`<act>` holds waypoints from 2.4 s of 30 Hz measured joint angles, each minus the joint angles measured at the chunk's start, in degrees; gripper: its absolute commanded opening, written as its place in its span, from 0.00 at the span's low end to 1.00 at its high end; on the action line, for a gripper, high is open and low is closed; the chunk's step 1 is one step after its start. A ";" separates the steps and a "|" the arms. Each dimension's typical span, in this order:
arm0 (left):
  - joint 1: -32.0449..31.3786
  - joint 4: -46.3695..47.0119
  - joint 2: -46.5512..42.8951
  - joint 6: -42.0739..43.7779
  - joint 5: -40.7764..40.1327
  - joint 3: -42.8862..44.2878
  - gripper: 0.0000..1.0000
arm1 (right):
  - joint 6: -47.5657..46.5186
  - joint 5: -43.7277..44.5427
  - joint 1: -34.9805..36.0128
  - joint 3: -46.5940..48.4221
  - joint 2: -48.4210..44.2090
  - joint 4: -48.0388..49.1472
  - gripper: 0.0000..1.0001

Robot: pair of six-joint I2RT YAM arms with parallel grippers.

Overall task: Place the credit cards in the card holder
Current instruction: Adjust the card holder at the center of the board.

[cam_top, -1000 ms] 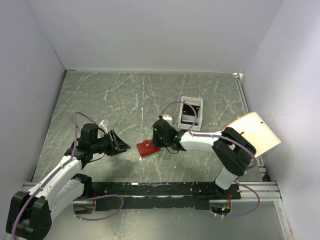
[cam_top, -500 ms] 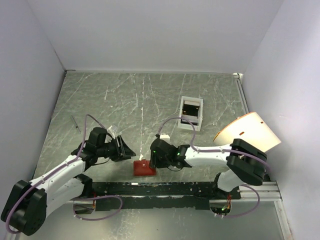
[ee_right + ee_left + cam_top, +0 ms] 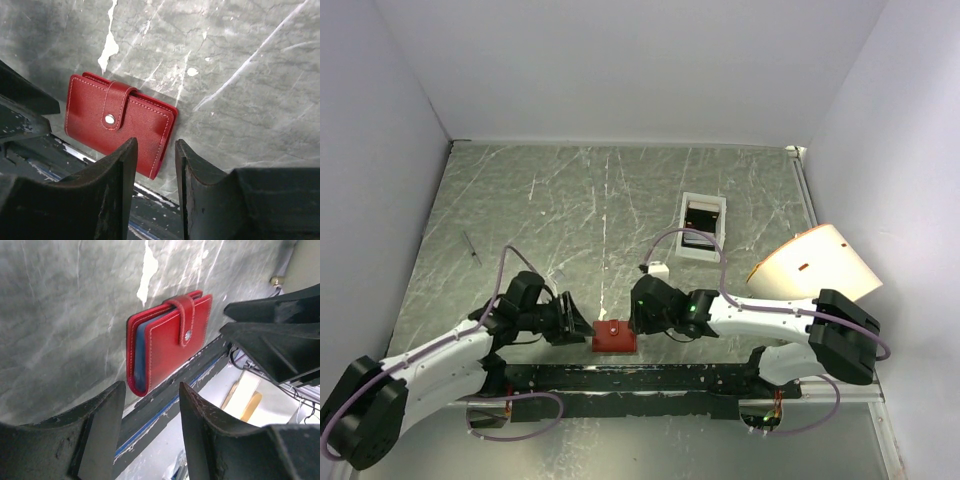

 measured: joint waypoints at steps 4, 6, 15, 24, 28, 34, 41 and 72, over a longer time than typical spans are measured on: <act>-2.01 2.49 3.98 -1.22 0.24 -0.61 0.52 | -4.02 2.71 0.98 0.00 -1.20 -0.15 0.39; -2.67 4.83 6.19 -1.44 0.26 -0.61 0.47 | -7.02 3.80 2.34 -0.28 -3.17 0.98 0.41; -3.37 12.24 15.17 -1.03 0.66 -0.42 0.21 | -20.76 4.46 3.32 -1.55 -4.72 6.43 0.41; -3.50 9.22 21.46 6.64 -0.90 8.90 0.07 | -27.04 4.04 4.81 -2.27 0.04 10.86 0.39; -3.58 5.77 23.54 10.97 -3.17 13.70 0.32 | -29.29 4.90 5.03 -4.04 -0.37 13.33 0.40; -3.61 -0.39 24.68 15.76 -7.39 21.16 0.47 | -29.83 9.88 4.83 -1.16 0.44 11.06 0.39; -3.63 -0.59 14.29 10.95 -9.35 16.22 0.23 | -25.49 14.03 0.24 1.81 0.81 7.54 0.36; -4.85 10.97 22.84 3.02 -7.26 10.56 0.16 | -13.64 3.21 -2.38 -3.06 4.33 7.67 0.36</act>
